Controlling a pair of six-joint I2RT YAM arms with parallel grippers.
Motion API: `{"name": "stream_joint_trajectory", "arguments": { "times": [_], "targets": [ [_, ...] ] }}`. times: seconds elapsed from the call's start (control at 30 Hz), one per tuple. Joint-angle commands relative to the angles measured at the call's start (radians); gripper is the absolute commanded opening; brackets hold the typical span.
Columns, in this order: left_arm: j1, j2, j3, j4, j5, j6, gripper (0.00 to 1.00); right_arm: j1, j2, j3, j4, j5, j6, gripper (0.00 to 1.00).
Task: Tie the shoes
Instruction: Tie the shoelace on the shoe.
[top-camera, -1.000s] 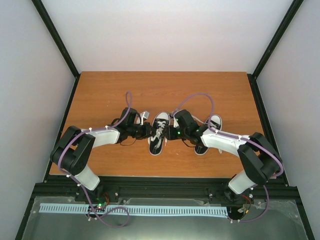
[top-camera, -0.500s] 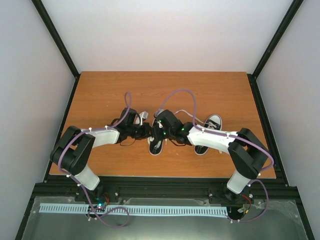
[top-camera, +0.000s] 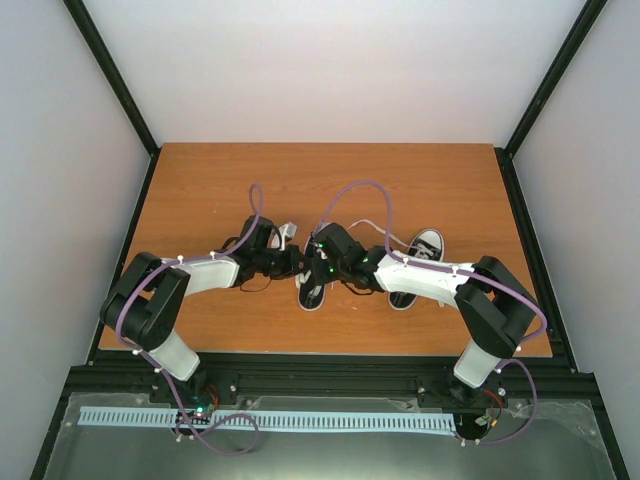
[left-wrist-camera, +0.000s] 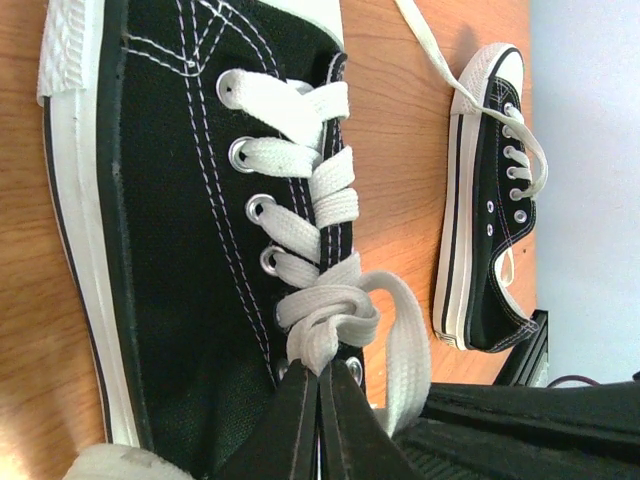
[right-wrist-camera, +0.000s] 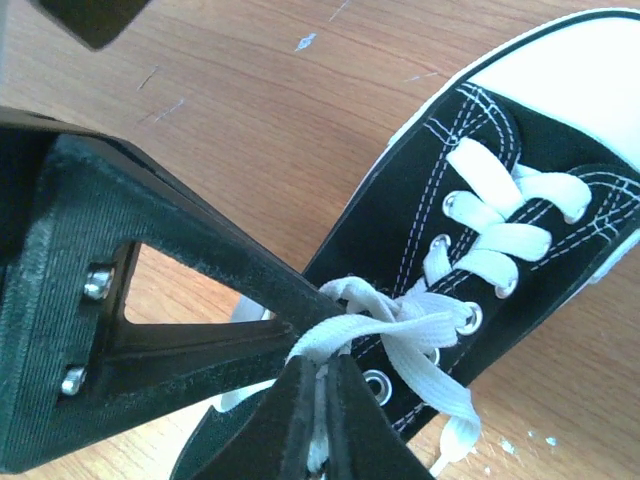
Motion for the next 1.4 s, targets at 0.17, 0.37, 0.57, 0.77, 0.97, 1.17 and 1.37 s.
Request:
{"name": "stream_joint_trajectory", "arguments": {
  "times": [0.17, 0.37, 0.57, 0.77, 0.97, 1.17, 1.37],
  "targets": [
    [0.052, -0.028, 0.016, 0.025, -0.014, -0.002, 0.01, -0.031, -0.047, 0.001, -0.003, 0.049, 0.038, 0.03],
    [0.077, -0.013, 0.027, 0.026, -0.008, 0.005, 0.01, -0.080, -0.027, -0.003, 0.015, 0.006, 0.063, 0.03],
    [0.089, 0.002, 0.036, 0.022, -0.029, 0.006, 0.01, -0.136, -0.027, -0.036, 0.056, -0.037, 0.096, 0.03],
    [0.121, 0.035, 0.044, 0.023, -0.054, -0.010, 0.01, -0.180, -0.016, -0.051, 0.077, -0.073, 0.117, 0.03],
    [0.135, 0.062, 0.047, 0.024, -0.069, -0.022, 0.01, -0.208, -0.018, -0.065, 0.093, -0.087, 0.124, 0.03],
    [0.136, 0.083, 0.050, 0.024, -0.070, -0.019, 0.01, -0.231, -0.015, -0.074, 0.103, -0.107, 0.122, 0.03],
    [0.136, 0.083, 0.050, 0.040, -0.054, -0.018, 0.01, -0.241, -0.007, -0.073, 0.109, -0.123, 0.117, 0.03]
  ]
}}
